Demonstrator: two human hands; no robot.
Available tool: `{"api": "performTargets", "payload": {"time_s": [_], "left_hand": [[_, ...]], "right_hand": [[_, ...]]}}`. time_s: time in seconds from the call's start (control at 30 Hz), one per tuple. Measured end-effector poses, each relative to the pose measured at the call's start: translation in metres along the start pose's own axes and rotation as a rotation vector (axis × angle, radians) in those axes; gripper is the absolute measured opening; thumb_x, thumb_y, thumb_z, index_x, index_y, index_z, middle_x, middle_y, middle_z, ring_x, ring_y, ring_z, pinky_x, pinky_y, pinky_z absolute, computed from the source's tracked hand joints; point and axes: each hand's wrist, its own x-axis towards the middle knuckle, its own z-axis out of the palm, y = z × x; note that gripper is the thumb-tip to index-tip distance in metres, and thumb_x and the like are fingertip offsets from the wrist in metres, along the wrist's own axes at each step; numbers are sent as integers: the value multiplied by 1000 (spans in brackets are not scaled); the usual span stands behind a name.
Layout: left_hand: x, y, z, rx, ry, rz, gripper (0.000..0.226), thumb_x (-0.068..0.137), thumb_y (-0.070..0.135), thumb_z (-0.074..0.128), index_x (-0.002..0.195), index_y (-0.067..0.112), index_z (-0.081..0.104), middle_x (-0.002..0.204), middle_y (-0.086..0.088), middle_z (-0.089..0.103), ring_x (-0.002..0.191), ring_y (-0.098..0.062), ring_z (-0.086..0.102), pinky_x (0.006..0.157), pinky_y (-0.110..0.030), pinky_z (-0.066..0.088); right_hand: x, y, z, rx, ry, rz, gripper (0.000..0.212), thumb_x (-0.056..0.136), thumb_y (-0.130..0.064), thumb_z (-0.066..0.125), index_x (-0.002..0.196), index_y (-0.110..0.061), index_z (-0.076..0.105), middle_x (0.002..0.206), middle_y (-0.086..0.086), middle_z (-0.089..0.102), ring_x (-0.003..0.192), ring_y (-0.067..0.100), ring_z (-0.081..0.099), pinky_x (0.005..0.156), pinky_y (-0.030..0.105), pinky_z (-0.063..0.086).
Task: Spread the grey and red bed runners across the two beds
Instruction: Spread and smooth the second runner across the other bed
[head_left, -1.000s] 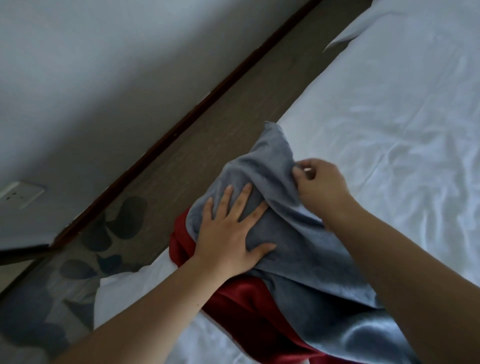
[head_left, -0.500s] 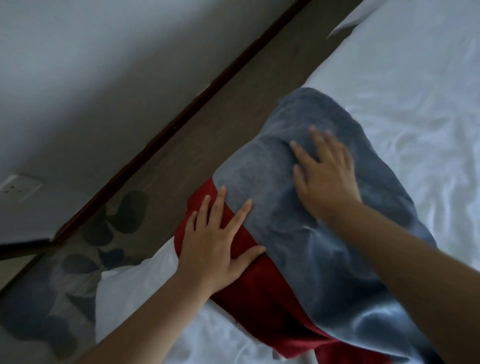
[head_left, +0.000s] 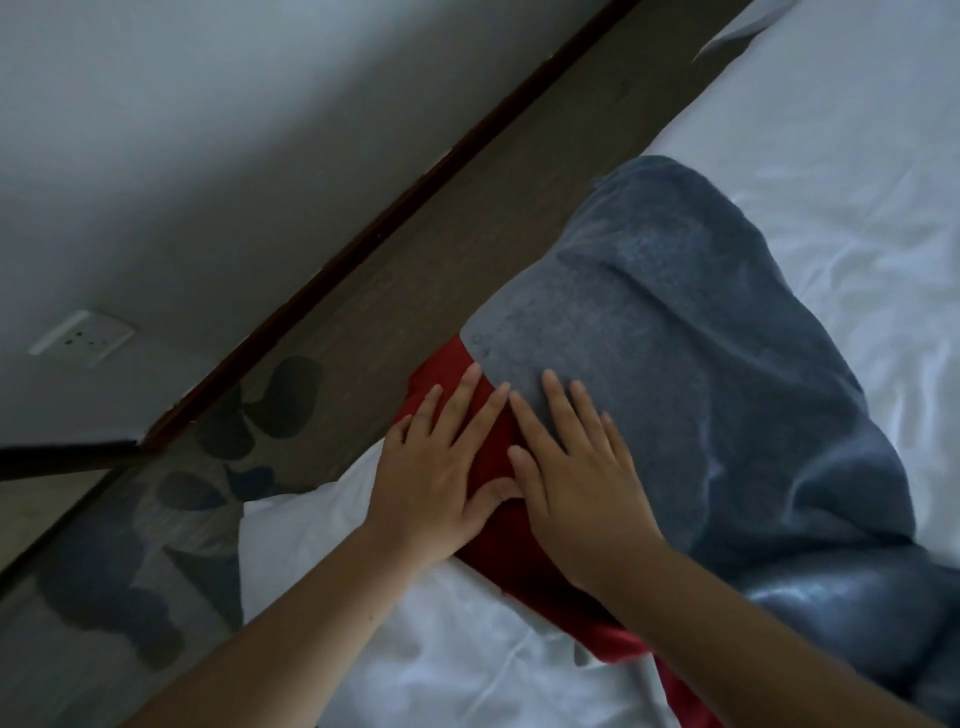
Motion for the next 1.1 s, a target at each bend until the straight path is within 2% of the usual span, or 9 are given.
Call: {"api": "performTargets", "payload": {"time_s": [0.1, 0.27, 0.47, 0.6, 0.73, 0.83, 0.9, 1.0, 1.1], "left_hand": [[-2, -11, -5, -128, 15, 25, 68, 100, 67, 34, 159, 41, 13, 169, 14, 7, 152, -12, 20, 116, -34, 27], [-8, -24, -11, -163, 75, -13, 26, 101, 46, 49, 109, 24, 61, 156, 12, 42, 128, -9, 54, 90, -21, 50], [-20, -11, -30, -28, 77, 14, 23, 98, 37, 51, 98, 23, 69, 148, 6, 50, 130, -18, 52, 97, -40, 52], [-60, -2, -31, 127, 33, 150, 17, 92, 42, 56, 90, 32, 69, 149, 9, 45, 144, -19, 33, 112, -44, 33], [-90, 10, -13, 171, -59, 215, 26, 95, 47, 48, 85, 33, 68, 157, 8, 38, 153, -22, 20, 119, -48, 16], [-75, 18, -14, 78, 19, 166, 31, 100, 53, 42, 103, 33, 65, 164, 4, 30, 154, -24, 17, 118, -54, 27], [-49, 21, -19, 35, 79, 110, 43, 102, 58, 33, 127, 33, 57, 167, 0, 22, 155, -27, 15, 120, -54, 24], [-4, 24, -20, 66, 32, 35, 59, 102, 66, 22, 154, 38, 29, 170, 0, 7, 156, -28, 5, 121, -58, 18], [21, 25, -5, 66, -85, -27, 68, 98, 73, 20, 158, 47, 3, 169, 3, -11, 156, -30, -8, 121, -62, 13]], "right_hand": [[-31, 9, 3, -12, -32, -41, 65, 96, -75, 7, 154, -53, -12, 163, -9, -32, 149, 20, -34, 123, 45, -2], [-64, 25, 6, -60, 77, -232, 27, 88, -50, 66, 109, -33, 65, 164, 4, 30, 153, 31, 23, 115, 53, 36], [-78, 20, 1, 75, 44, -256, 14, 86, -18, 72, 84, -29, 63, 155, -9, 44, 147, 21, 36, 117, 47, 31], [-87, 20, -4, -35, -480, -332, 19, 100, -23, 46, 116, -26, 54, 168, -13, 2, 155, 14, -5, 125, 36, 5], [-84, 1, -19, -240, -818, -342, 37, 103, -31, 44, 137, -17, 47, 169, 1, 10, 155, 25, 11, 120, 39, 22], [-79, -9, -36, -186, -468, -367, 32, 98, -51, 38, 114, -28, 54, 131, -3, 59, 122, 25, 55, 95, 36, 45], [-64, -6, -41, -120, -101, -412, 24, 100, -43, 38, 111, -31, 55, 116, -6, 62, 108, 19, 60, 90, 36, 49], [-19, 14, -38, -69, 216, -226, 40, 100, -39, 45, 139, -29, 48, 155, 3, 39, 144, 24, 37, 111, 42, 40], [31, 49, -35, -107, 208, 21, 62, 103, -52, 36, 159, -38, 13, 169, 3, -8, 155, 27, -10, 123, 47, 8]]}}
